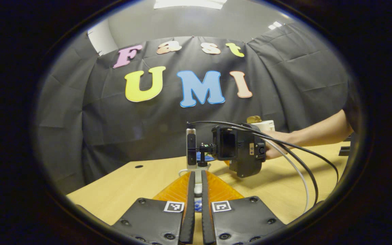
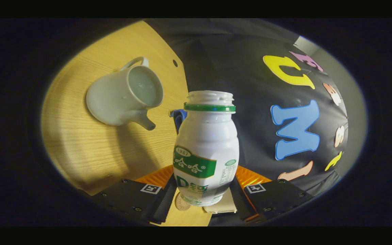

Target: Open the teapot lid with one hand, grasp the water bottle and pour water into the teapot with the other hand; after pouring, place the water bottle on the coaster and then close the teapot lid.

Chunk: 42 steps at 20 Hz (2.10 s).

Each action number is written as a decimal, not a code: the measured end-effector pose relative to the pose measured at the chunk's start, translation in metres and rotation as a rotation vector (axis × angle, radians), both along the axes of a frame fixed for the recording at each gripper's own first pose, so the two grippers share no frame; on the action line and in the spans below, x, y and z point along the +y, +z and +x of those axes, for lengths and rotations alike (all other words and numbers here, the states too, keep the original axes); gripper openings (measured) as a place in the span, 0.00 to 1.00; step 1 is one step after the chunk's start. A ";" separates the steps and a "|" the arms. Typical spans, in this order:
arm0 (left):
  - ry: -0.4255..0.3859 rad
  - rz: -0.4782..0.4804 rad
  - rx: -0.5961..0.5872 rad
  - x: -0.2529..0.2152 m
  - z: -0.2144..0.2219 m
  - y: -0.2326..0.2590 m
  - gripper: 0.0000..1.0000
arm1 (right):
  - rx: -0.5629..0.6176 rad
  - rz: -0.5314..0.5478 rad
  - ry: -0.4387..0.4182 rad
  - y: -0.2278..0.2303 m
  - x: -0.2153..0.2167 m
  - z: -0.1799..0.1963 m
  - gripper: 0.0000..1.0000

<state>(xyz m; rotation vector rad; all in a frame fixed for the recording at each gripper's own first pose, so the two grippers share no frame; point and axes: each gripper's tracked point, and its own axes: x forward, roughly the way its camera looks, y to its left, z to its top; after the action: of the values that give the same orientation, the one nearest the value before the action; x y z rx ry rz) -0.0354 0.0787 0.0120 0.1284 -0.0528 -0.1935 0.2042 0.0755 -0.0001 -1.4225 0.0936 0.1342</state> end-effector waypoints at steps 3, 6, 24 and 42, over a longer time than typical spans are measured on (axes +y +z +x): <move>0.009 -0.009 0.003 0.001 0.000 0.000 0.19 | 0.013 -0.047 0.005 0.002 0.000 -0.002 0.60; 0.014 -0.005 0.001 0.003 0.001 -0.002 0.19 | -0.002 -0.098 0.020 -0.001 0.006 0.003 0.73; 0.037 -0.020 0.038 0.006 -0.002 -0.010 0.19 | -0.087 -0.369 0.093 0.016 0.021 0.010 0.72; 0.067 0.014 0.029 0.013 -0.003 -0.007 0.18 | -0.156 -0.453 0.121 0.036 0.027 0.014 0.73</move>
<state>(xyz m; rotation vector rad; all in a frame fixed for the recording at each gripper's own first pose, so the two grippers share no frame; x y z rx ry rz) -0.0389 0.0919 0.0055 0.1415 -0.0185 -0.1286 0.2180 0.1030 0.0361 -1.8866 -0.0977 0.1052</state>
